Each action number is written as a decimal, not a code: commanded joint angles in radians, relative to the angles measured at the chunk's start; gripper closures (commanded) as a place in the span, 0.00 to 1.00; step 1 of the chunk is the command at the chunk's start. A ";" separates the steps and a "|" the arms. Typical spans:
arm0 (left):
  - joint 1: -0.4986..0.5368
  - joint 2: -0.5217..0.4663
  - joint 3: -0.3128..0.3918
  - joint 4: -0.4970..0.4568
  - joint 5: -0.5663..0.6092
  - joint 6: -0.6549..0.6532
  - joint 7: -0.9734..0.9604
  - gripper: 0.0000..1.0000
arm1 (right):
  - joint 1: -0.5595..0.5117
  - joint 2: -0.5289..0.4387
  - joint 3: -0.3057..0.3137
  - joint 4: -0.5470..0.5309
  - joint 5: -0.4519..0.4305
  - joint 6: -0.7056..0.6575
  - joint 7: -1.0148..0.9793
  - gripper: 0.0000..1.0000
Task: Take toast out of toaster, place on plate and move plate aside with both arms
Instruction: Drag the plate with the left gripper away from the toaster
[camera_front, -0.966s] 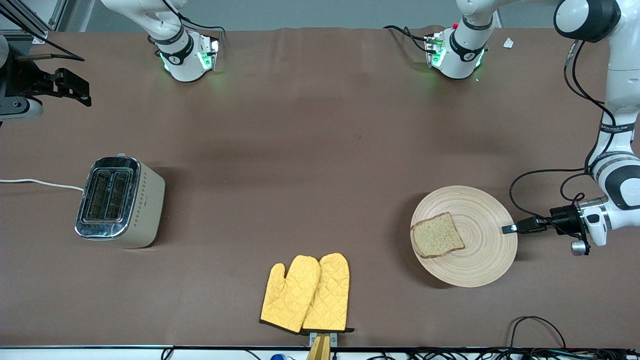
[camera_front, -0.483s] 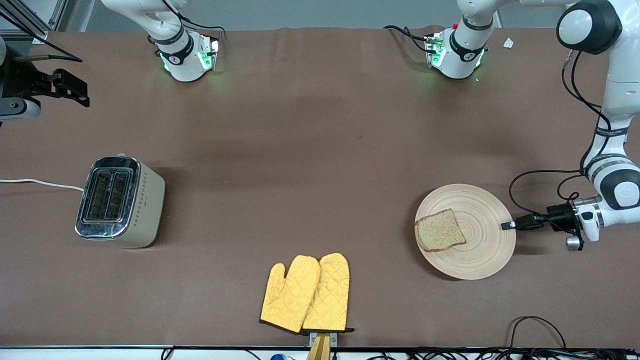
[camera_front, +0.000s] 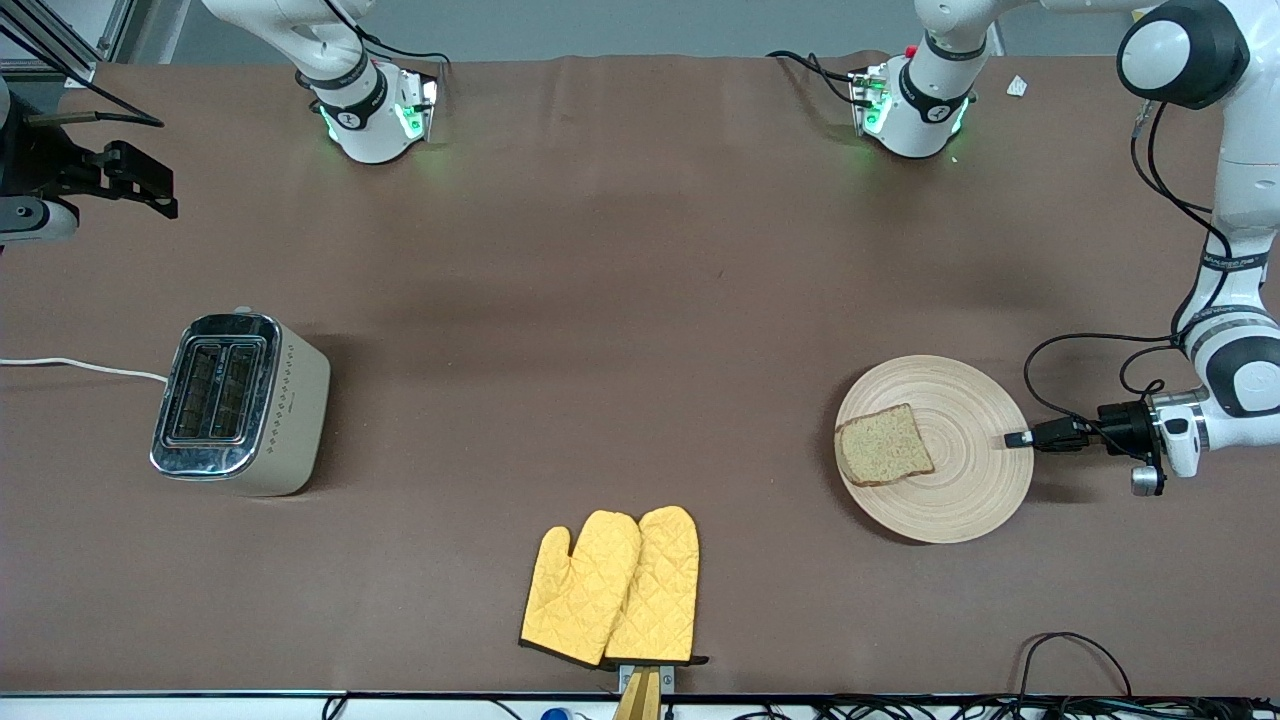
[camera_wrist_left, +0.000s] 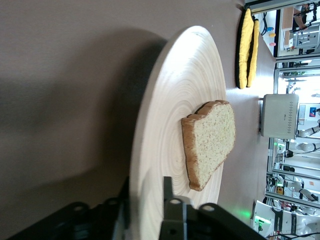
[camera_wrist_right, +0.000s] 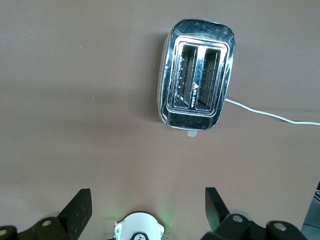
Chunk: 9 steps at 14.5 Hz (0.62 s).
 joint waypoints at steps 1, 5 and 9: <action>0.005 -0.007 -0.015 0.021 0.023 -0.029 -0.001 0.00 | -0.004 -0.004 0.009 -0.004 -0.016 0.006 0.010 0.00; -0.004 -0.014 -0.025 0.094 0.144 -0.049 -0.025 0.00 | -0.011 -0.003 0.009 -0.005 -0.004 0.031 0.010 0.00; -0.007 -0.063 -0.034 0.168 0.306 -0.078 -0.030 0.00 | -0.062 -0.003 0.006 -0.015 0.035 0.058 0.020 0.00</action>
